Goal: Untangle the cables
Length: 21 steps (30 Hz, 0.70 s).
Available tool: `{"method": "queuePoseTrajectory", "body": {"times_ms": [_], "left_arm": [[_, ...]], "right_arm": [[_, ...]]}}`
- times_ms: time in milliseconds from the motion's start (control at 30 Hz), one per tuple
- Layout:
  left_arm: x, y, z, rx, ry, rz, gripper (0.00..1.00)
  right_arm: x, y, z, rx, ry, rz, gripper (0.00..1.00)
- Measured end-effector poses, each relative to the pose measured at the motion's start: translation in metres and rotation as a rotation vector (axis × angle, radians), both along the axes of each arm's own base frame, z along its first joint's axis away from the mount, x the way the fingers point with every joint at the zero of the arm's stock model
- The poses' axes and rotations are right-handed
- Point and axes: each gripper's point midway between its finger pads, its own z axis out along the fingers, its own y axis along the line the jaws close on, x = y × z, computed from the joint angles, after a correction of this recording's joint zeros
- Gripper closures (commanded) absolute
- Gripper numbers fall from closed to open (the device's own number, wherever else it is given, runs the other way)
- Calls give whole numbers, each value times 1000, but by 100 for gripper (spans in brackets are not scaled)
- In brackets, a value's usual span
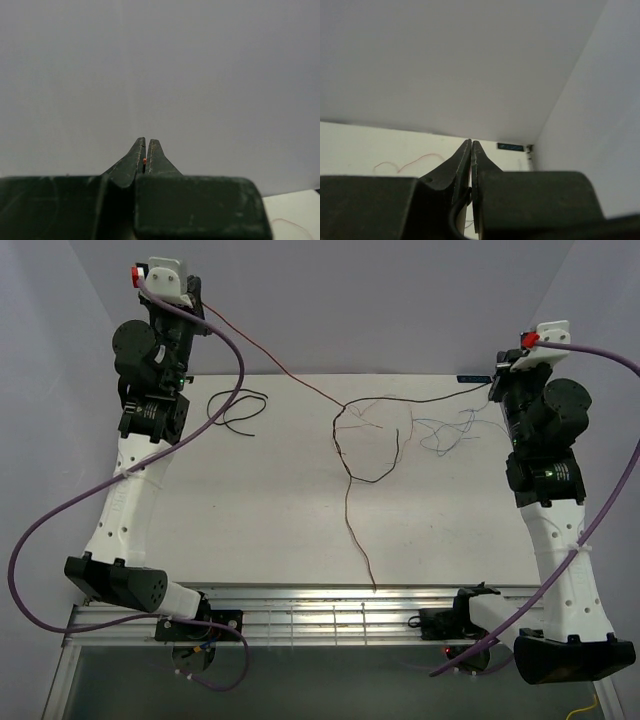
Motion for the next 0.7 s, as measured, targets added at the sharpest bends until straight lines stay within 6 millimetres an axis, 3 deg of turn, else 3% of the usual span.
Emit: {"method": "queuePoseTrajectory", "body": {"times_ms": [167, 333, 433, 467, 533, 567, 600, 633, 700], "left_arm": [[-34, -37, 28, -78, -39, -265, 100], [-72, -62, 55, -119, -85, -466, 100], [-89, -75, 62, -120, -97, -567, 100], [-94, -79, 63, -118, -98, -598, 100], [-103, -87, 63, -106, -95, -661, 100], [-106, -91, 62, -98, -90, -688, 100], [-110, -95, 60, -88, -86, -713, 100], [-112, -98, 57, -74, -82, -734, 100], [-116, -103, 49, -53, -65, -767, 100]], "right_arm": [[10, 32, -80, 152, 169, 155, 92], [9, 55, -153, 273, 357, 249, 92], [2, 74, -188, 347, 436, 335, 82], [-2, 81, -202, 367, 469, 372, 70], [-12, 95, -230, 404, 539, 443, 58], [-17, 101, -242, 417, 574, 473, 27], [-22, 105, -251, 431, 604, 499, 16], [-25, 109, -256, 428, 619, 527, 11], [-30, 117, -252, 416, 614, 587, 10]]}}
